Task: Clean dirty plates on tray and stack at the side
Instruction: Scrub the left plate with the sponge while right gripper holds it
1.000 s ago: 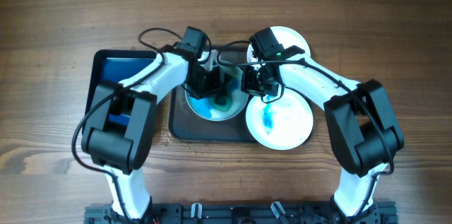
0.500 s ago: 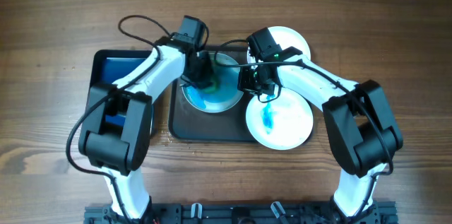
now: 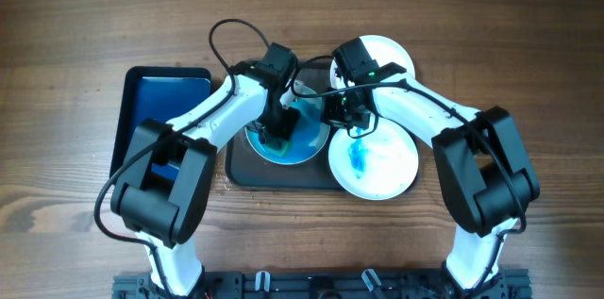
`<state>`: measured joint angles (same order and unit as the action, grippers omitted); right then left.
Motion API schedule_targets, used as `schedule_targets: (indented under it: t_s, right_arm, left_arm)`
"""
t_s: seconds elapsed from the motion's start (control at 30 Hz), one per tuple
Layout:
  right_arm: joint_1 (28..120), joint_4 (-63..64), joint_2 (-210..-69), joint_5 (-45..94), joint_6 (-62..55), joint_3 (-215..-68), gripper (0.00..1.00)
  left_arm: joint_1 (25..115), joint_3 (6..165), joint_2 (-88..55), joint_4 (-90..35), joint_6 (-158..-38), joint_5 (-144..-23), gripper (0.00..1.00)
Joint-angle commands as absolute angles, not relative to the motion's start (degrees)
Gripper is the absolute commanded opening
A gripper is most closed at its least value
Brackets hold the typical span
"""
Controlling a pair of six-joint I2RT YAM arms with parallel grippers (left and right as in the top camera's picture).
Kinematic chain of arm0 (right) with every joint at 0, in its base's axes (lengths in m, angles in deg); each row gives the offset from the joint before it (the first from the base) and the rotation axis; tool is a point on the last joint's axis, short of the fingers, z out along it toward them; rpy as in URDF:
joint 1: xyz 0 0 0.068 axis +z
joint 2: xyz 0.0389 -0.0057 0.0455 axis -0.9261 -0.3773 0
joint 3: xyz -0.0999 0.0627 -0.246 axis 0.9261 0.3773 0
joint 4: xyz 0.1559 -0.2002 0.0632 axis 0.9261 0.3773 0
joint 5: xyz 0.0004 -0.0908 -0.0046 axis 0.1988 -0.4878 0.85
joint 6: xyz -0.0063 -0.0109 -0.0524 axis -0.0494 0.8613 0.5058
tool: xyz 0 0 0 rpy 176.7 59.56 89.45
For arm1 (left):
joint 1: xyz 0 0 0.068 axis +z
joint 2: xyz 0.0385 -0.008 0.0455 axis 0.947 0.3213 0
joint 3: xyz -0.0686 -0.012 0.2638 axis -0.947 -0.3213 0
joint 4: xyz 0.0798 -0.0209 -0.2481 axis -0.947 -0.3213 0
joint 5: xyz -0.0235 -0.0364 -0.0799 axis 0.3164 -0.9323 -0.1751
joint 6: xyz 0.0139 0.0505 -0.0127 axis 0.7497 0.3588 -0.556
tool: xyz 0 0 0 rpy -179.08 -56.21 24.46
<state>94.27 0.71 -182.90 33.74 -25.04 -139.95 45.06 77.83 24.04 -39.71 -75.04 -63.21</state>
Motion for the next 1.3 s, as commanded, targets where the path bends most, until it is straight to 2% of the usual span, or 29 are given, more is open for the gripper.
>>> schedule_targets:
  t_s: [0.0,0.27,0.47,0.57,0.73,0.9,1.0,1.1,1.2,1.23,1.27]
  right_arm:
    - [94.5,0.1,-183.7,33.0,-25.8,-139.1,0.04]
    - [94.5,0.0,-183.7,33.0,-25.8,-139.1,0.04]
    - [94.5,0.0,-183.7,33.0,-25.8,-139.1,0.04]
    - [94.5,0.1,-183.7,33.0,-25.8,-139.1,0.04]
    - [94.5,0.1,-183.7,33.0,-25.8,-139.1,0.04]
    - [94.5,0.1,-183.7,33.0,-25.7,-139.1,0.04]
    - [94.5,0.0,-183.7,32.9,-25.8,-139.1,0.04]
    - [94.5,0.0,-183.7,33.0,-25.7,-139.1,0.04]
    - [94.5,0.0,-183.7,33.0,-25.7,-139.1,0.05]
    - [94.5,0.0,-183.7,33.0,-25.7,-139.1,0.04]
    - [94.5,0.0,-183.7,33.0,-25.7,-139.1,0.04]
  left_arm:
    - [41.9,74.4,27.4,-37.3,-61.2,-75.6,0.04]
    - [41.8,74.4,27.4,-35.2,-45.4,-76.8,0.04]
    - [41.9,74.4,27.4,-30.1,-44.1,-76.8,0.04]
    - [41.9,74.4,27.4,-28.6,-37.6,-76.3,0.04]
    - [41.9,74.4,27.4,-20.9,-37.0,-62.9,0.04]
    - [41.9,74.4,27.4,-8.8,-47.6,-42.8,0.04]
    - [41.9,74.4,27.4,-6.2,-54.2,-36.7,0.04]
    - [41.9,74.4,27.4,-8.9,-71.4,-33.2,0.04]
    - [41.9,74.4,27.4,-15.9,-89.0,-33.0,0.04]
    - [41.9,74.4,27.4,-21.4,-100.8,-33.0,0.04]
    - [41.9,74.4,27.4,-23.4,-105.4,-33.0,0.04]
